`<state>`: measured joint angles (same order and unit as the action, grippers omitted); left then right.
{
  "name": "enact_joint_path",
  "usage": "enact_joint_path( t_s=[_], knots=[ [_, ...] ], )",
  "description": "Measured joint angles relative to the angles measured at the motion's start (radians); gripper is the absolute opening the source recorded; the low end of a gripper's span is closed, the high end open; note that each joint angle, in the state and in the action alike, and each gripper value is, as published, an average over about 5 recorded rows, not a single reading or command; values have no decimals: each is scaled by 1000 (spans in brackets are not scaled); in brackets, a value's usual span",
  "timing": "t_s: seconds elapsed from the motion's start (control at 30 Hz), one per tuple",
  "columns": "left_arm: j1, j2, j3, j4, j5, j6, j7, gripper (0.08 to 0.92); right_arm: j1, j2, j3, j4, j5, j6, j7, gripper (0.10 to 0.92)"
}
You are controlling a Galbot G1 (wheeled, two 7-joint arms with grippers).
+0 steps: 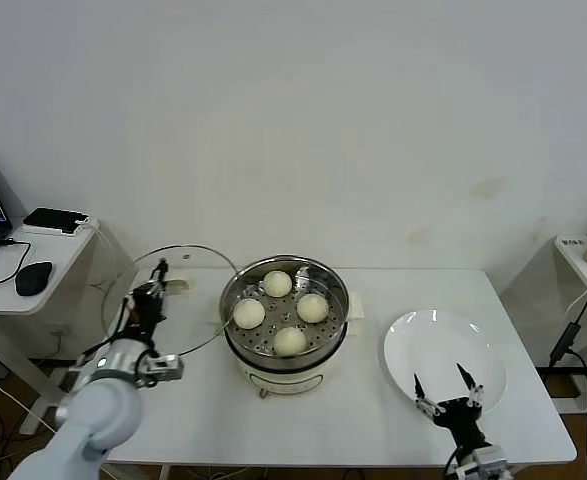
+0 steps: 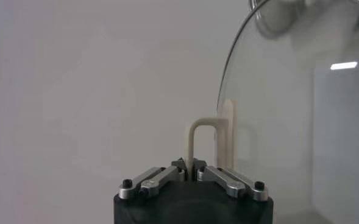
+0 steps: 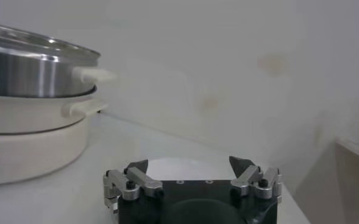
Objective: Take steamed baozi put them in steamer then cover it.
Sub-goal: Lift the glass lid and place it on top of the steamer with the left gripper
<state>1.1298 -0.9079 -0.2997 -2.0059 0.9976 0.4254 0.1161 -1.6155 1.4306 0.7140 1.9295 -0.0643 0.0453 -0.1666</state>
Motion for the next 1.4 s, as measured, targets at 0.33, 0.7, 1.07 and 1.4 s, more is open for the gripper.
enact_joint_path(
  t_s=[0.33, 0.7, 1.07, 1.4],
  knots=[
    [-198, -98, 207, 42, 69, 114, 95, 138, 27, 23, -46, -28, -49, -1, -2, 823],
    [-278, -250, 351, 107, 215, 155, 169, 138, 38, 31, -65, -48, -86, 1, -7, 823],
    [-299, -375, 389, 180, 312, 156, 178, 138, 43, 27, -74, -62, -101, 8, -8, 823],
    [-287, -422, 393, 225, 358, 142, 181, 138, 41, 25, -77, -70, -110, 15, -8, 823]
  ],
)
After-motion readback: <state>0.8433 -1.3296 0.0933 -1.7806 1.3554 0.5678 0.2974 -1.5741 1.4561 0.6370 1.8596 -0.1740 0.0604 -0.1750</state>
